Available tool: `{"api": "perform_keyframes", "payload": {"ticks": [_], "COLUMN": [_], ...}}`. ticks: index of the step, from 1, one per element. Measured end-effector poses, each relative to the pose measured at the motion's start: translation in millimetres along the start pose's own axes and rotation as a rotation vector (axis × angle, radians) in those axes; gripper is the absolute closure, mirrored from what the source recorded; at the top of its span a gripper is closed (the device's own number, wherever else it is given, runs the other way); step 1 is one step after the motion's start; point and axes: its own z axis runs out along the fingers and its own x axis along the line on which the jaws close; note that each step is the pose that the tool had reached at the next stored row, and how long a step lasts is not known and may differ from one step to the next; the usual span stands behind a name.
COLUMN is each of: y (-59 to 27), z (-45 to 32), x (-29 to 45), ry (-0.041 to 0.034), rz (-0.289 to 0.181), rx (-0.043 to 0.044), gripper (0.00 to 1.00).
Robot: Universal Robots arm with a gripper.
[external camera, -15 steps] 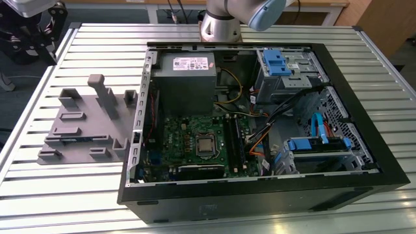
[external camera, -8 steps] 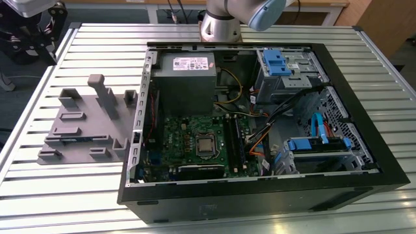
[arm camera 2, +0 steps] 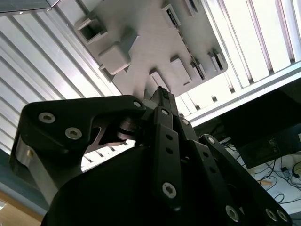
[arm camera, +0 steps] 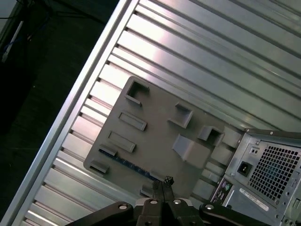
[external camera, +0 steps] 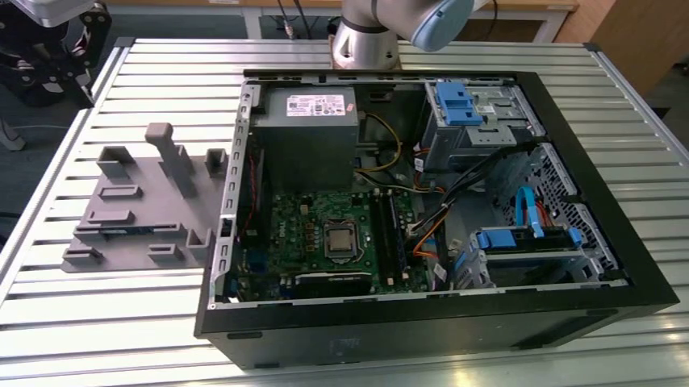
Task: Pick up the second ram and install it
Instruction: 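Pick up the second ram and move it above second insertion slot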
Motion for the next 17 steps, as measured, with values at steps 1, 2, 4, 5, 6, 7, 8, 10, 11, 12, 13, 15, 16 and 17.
{"api": "perform_keyframes", "payload": {"ticks": [1, 2, 4, 5, 6, 7, 8, 10, 11, 12, 13, 15, 16, 17], "y": [0.0, 0.0, -0.1, -0.1, -0.2, -0.2, -0.2, -0.2, -0.3, -0.3, -0.3, -0.4, -0.4, -0.5], "z": [0.0, 0.0, 0.0, 0.0, 0.0, 0.0, 0.0, 0.0, -0.1, -0.1, -0.1, 0.0, 0.0, -0.1], "x": [0.0, 0.1, 0.3, 0.3, 0.4, 0.4, 0.5, 0.6, 0.6, 0.6, 0.7, 0.8, 0.9, 0.9], "ry": [0.0002, 0.0004, 0.0006, 0.0007, 0.0009, 0.001, 0.0011, 0.0014, 0.0016, 0.0018, 0.0019, 0.0021, 0.0022, 0.0024], "rz": [-0.005, -0.009, -0.016, -0.019, -0.022, -0.026, -0.03, -0.039, -0.043, -0.047, -0.05, -0.057, -0.061, -0.064], "rx": [-0.0001, -0.0001, -0.0002, -0.0003, -0.0003, -0.0004, -0.0004, -0.0005, -0.0006, -0.0006, -0.0007, -0.0008, -0.0008, -0.0009], "gripper": [0.89, 0.89, 0.89, 0.89, 0.89, 0.89, 0.89, 0.89, 0.89, 0.89, 0.89, 0.89, 0.89, 0.89]}}
